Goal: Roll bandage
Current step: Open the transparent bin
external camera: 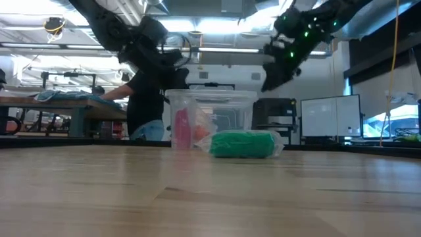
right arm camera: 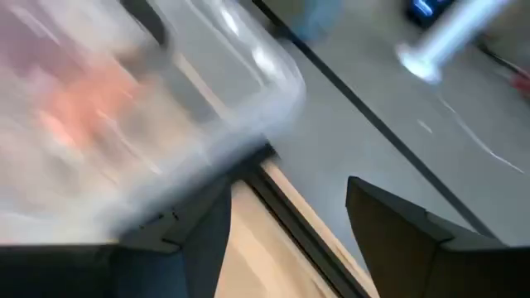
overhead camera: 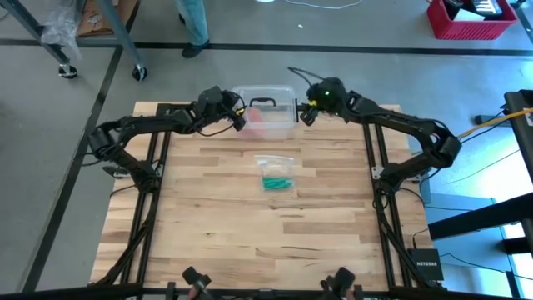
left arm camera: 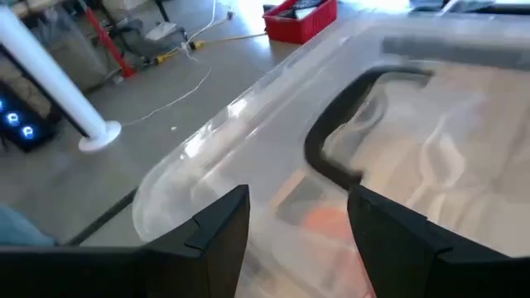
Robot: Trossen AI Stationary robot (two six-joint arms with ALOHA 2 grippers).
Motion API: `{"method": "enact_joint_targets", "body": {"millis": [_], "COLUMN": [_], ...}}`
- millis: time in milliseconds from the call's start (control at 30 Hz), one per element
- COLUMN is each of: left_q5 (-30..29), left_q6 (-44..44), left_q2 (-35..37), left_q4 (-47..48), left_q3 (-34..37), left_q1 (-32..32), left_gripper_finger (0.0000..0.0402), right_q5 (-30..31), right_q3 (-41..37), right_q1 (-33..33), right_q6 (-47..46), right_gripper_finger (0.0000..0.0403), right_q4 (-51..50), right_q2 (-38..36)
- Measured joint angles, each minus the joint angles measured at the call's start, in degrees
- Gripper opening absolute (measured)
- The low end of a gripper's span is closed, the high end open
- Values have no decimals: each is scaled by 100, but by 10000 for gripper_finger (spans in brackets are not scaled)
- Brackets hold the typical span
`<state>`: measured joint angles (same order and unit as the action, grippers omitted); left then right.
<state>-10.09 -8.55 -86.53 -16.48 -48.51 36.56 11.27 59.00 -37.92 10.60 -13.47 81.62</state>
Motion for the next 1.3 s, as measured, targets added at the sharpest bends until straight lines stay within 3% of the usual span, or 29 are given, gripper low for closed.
{"method": "enact_joint_targets", "body": {"millis": [133, 233, 400, 533, 900, 1100, 1300], "left_q5": [1, -173, -219, -208, -676, -1387, -1118], "left_q6": [-264, -399, -234, -73, 18, 214, 384], "left_q2": [563, 831, 906, 856, 888, 871, 892], "left_q4": [54, 543, 1231, 1489, 1919, 2513, 2547], "left_q3": [-13, -29, -24, 35, 104, 145, 241], "left_q1": [29, 119, 318, 367, 378, 440, 542], "left_gripper_finger": [196, 196, 196, 196, 196, 196, 196], "right_q5": [-1469, -2038, -1980, -1923, -1724, -1636, -1690], "right_q3": [105, 100, 92, 92, 121, 125, 101], "right_q1": [-4, 31, 121, 114, 125, 120, 127], "right_q6": [-41, -30, 32, 35, 6, 4, 15], "right_gripper_finger": [238, 238, 238, 238, 238, 238, 238], "right_q4": [905, 1576, 2229, 2199, 1868, 1670, 1864], "right_q2": [-54, 288, 1009, 1313, 1373, 1369, 1384]}}
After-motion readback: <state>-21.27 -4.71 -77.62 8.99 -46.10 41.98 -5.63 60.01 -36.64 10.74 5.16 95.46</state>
